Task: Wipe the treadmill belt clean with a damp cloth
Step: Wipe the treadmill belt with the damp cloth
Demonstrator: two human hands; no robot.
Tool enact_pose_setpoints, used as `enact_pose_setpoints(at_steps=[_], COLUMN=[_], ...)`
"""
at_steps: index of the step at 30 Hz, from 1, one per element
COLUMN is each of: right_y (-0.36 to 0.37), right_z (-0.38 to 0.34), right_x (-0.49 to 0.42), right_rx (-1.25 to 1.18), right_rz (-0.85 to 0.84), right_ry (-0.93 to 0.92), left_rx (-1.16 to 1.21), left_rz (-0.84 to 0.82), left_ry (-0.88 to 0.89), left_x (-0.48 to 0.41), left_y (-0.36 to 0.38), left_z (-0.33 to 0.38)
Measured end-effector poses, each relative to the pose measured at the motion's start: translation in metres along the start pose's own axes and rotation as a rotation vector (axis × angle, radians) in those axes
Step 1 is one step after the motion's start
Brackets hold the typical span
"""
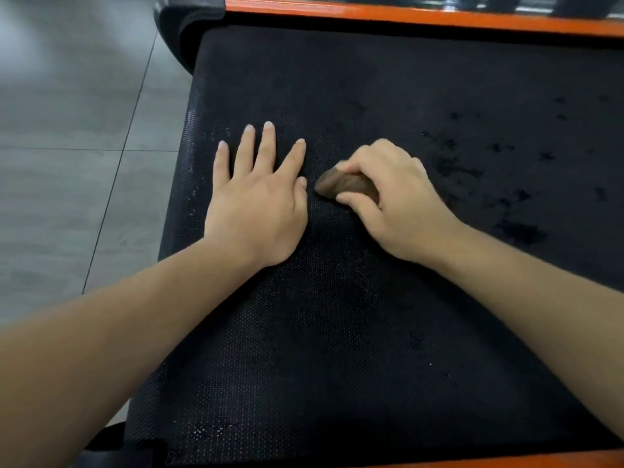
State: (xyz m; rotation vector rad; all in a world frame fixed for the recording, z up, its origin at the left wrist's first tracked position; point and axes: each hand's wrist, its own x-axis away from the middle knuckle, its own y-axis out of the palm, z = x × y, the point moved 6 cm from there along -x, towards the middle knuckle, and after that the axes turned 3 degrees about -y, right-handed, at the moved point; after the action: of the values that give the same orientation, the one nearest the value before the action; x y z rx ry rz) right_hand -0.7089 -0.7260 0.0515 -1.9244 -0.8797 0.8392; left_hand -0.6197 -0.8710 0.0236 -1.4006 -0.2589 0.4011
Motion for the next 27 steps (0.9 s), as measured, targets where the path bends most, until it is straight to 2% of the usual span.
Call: enact_pose_setpoints(at_steps=[1,2,3,6,7,11,13,14,15,17,18,21,23,24,25,27], right_y=[-0.002,-0.007,-0.014,-0.031,-0.026,0.004,-0.002,-0.009,-0.021,-0.037,-0.034,-0.001,0.002,-0.005,-0.016,-0.041], right_z=[0.003,0.013,0.031,0.082,0.079,0.018,0.025,0.042,0.065,0.101,0.1,0.044,0.035,0.045,0.064,0.109], right_x=[-0.001,-0.012,-0.029,-0.068,-0.069,-0.035,-0.04,-0.057,-0.075,-0.097,-0.1,-0.085,-0.076,-0.084,-0.098,-0.122], right_rx=[0.003,0.053,0.106,0.169,0.167,-0.006,0.071,0.156,0.219,0.196,0.166,0.015,-0.018,0.053,0.129,0.182], right_rz=[-0.047,-0.02,0.054,0.217,0.217,0.015,-0.019,0.049,0.124,0.219,0.22,0.053,-0.043,-0.007,0.063,0.207], right_ry=[-0.044,-0.059,-0.004,0.331,0.342,-0.003,-0.081,-0.034,0.113,0.41,0.423,0.067,-0.034,-0.031,0.04,0.321], left_rx=[-0.006,-0.011,-0.013,-0.014,-0.015,-0.03,-0.038,-0.038,-0.036,-0.035,-0.038,-0.053,-0.056,-0.055,-0.056,-0.058], left_rz=[-0.002,-0.005,-0.006,-0.001,-0.004,-0.023,-0.031,-0.033,-0.035,-0.029,-0.026,-0.033,-0.043,-0.04,-0.036,-0.036], left_ry=[0.001,-0.001,-0.001,-0.004,-0.004,0.0,0.0,0.0,0.001,0.003,0.008,0.025,0.04,0.045,0.048,0.049], left_x=[0.0,-0.001,-0.001,0.0,0.0,0.0,0.001,0.001,0.001,0.001,0.0,0.0,0.0,0.0,0.0,0.001], left_y=[0.0,0.001,0.0,-0.002,-0.002,-0.003,-0.004,-0.004,-0.004,-0.005,-0.005,-0.004,-0.003,-0.003,-0.003,-0.003], left_z=[0.0,0.001,0.001,0.003,0.003,0.003,0.005,0.005,0.006,0.007,0.007,0.008,0.008,0.008,0.008,0.008])
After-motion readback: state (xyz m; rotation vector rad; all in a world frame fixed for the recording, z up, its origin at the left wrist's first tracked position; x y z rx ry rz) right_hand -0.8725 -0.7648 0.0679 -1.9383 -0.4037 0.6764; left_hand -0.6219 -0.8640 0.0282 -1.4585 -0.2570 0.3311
